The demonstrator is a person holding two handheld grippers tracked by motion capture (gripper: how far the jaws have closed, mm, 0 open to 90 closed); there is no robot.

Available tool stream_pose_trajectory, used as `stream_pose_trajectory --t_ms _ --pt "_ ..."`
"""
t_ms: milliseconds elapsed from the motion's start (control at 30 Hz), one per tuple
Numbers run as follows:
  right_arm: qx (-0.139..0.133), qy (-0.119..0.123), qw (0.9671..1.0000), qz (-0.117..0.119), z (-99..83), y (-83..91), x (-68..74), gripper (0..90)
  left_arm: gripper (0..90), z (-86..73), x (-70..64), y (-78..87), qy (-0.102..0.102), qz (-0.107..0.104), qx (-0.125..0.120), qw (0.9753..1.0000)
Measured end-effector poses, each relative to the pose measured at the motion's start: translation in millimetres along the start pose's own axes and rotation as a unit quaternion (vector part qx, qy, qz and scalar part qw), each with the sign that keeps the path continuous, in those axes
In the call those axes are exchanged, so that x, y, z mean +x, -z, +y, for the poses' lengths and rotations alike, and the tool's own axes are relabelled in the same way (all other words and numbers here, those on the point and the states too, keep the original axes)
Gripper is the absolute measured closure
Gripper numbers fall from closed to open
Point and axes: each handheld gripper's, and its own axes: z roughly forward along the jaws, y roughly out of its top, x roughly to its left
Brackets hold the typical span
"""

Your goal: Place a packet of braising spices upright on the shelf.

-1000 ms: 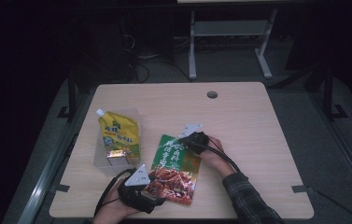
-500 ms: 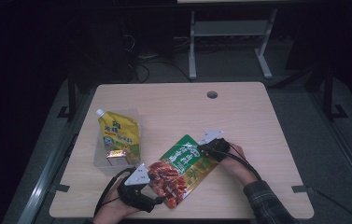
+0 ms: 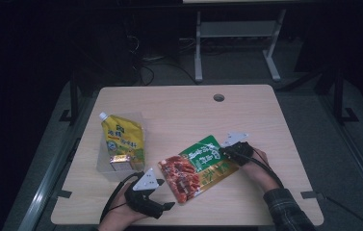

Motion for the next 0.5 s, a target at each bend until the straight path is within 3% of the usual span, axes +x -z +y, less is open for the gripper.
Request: stream_pose_trajectory --t_ms 100,200,267,333,367,500 --pt "-0.006 -0.022 0.9997 -0.009 -6.7 0.9 -12.5 90.0 18.2 9.3 -2.1 -4.9 -0.001 0.000 -0.002 1.0000" --pt "-0.008 -0.046 0.9989 0.004 -8.7 1.7 -18.4 87.1 18.1 19.2 1.9 -11.7 0.000 0.003 0.000 1.0000" --pt "-0.017 -0.061 0.9980 0.006 -8.5 6.2 -19.0 75.6 17.9 25.2 6.3 -15.7 -0.001 0.006 0.002 1.0000" --pt "-0.031 -0.085 0.9957 0.020 -7.7 13.0 -20.7 66.9 18.0 32.3 12.2 -20.5 0.005 0.005 0.001 1.0000" --pt "-0.037 -0.102 0.9937 0.029 -7.4 18.2 -21.3 61.5 17.9 36.3 16.2 -22.6 -0.002 0.007 0.003 1.0000" --pt "-0.045 -0.125 0.9905 0.037 -10.3 34.8 -20.0 45.6 16.9 49.9 26.2 -36.2 0.009 0.012 0.004 0.9999"
